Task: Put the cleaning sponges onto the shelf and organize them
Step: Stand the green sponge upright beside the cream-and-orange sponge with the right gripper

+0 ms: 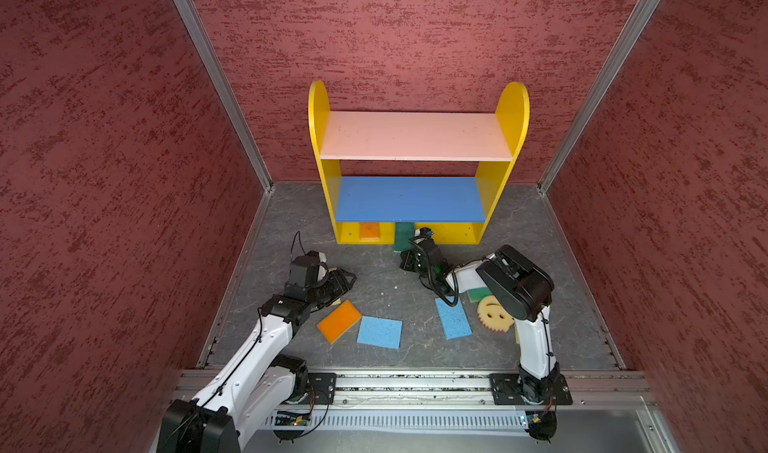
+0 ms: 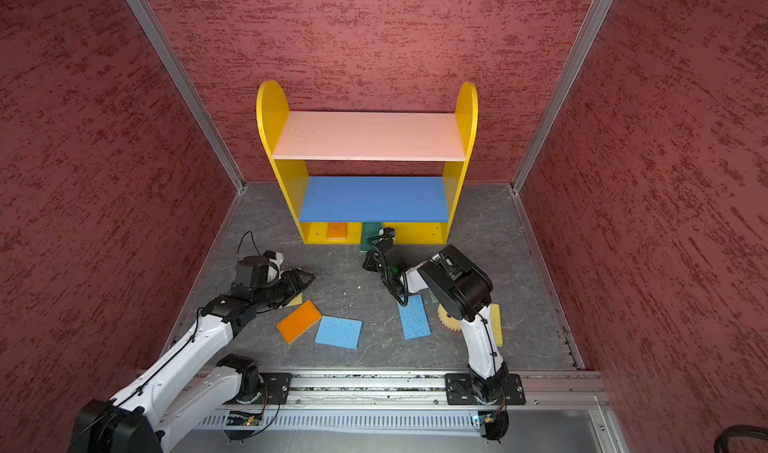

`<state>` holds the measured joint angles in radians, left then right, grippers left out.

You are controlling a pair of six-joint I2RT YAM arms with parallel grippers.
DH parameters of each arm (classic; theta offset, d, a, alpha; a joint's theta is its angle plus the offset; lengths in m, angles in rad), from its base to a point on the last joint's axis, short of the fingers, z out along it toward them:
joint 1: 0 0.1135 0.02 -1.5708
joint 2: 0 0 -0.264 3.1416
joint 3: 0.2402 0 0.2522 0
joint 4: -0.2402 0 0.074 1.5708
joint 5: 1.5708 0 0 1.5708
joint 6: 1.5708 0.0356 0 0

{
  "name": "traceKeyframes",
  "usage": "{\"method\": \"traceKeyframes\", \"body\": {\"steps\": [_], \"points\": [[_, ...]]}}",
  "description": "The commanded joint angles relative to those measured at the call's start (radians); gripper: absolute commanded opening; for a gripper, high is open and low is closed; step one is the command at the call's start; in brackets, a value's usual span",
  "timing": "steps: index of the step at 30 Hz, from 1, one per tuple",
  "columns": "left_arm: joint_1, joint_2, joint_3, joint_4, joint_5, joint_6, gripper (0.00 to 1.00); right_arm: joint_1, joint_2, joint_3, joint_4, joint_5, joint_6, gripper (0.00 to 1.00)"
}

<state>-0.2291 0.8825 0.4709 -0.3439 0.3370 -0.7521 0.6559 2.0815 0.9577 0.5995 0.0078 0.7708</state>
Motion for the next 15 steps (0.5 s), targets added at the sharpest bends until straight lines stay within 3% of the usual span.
{"method": "traceKeyframes", "body": {"steps": [1, 15], "points": [[0.008, -0.013, -0.017, -0.005, 0.003, 0.007, 0.64, -0.016, 0.031, 0.003, -0.005, -0.006, 0.040, 0.00], [0.007, -0.026, -0.023, -0.012, 0.000, -0.003, 0.64, -0.038, 0.036, 0.040, 0.031, -0.031, 0.068, 0.00]]}}
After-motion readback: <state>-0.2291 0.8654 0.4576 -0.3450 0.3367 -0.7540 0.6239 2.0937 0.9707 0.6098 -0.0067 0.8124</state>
